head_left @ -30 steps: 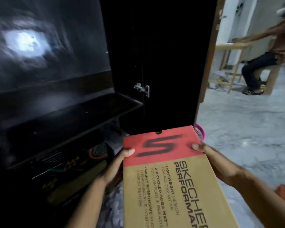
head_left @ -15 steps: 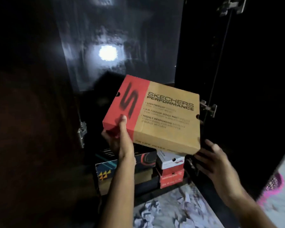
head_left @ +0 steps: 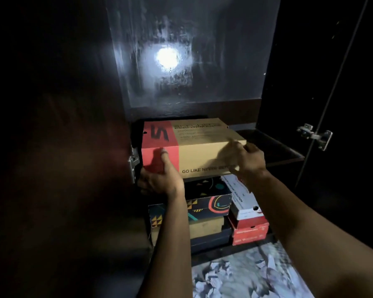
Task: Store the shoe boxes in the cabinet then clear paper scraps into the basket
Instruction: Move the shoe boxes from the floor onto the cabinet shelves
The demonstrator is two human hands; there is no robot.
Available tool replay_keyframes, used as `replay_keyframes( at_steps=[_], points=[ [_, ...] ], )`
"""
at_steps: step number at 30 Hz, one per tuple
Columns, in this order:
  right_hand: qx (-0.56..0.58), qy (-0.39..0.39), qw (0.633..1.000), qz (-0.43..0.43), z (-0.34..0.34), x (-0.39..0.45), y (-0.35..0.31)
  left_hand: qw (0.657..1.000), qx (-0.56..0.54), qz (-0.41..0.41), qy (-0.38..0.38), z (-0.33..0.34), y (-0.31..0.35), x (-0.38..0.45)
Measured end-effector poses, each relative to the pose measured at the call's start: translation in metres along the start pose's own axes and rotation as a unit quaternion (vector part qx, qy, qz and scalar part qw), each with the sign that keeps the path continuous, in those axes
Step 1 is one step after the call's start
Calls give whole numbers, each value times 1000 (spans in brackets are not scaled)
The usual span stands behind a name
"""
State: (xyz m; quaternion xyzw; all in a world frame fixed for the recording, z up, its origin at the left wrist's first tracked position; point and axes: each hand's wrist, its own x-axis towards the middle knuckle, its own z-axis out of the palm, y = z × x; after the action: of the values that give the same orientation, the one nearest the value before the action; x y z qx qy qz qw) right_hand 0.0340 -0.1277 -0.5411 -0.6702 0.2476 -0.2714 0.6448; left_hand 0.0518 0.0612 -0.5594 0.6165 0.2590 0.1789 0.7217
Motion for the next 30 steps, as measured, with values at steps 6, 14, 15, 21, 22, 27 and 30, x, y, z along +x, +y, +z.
replay_keyframes(
  at_steps=[6,14,15,21,22,27,30],
  points=[
    [-11,-53,999,2,17,9,-9,999,-7,46,4,-1,-10,2],
    [-41,-20,999,-19,-45,-38,-3,981,-46,189,-2,-7,-29,-74],
    [-47,-17,999,-21,-60,-52,-1,975,-47,213,-37,-5,-35,-91],
    [-132,-26,990,-41,-184,-119,29,937,-45,144,-316,15,-81,-203],
    [-139,-16,990,-34,-211,-131,35,926,-34,130,-353,16,-91,-225],
    [-153,66,986,21,-349,-196,75,841,50,48,-536,16,-158,-331],
    [-153,155,974,66,-433,-235,111,783,126,6,-609,16,-212,-392]
  ],
)
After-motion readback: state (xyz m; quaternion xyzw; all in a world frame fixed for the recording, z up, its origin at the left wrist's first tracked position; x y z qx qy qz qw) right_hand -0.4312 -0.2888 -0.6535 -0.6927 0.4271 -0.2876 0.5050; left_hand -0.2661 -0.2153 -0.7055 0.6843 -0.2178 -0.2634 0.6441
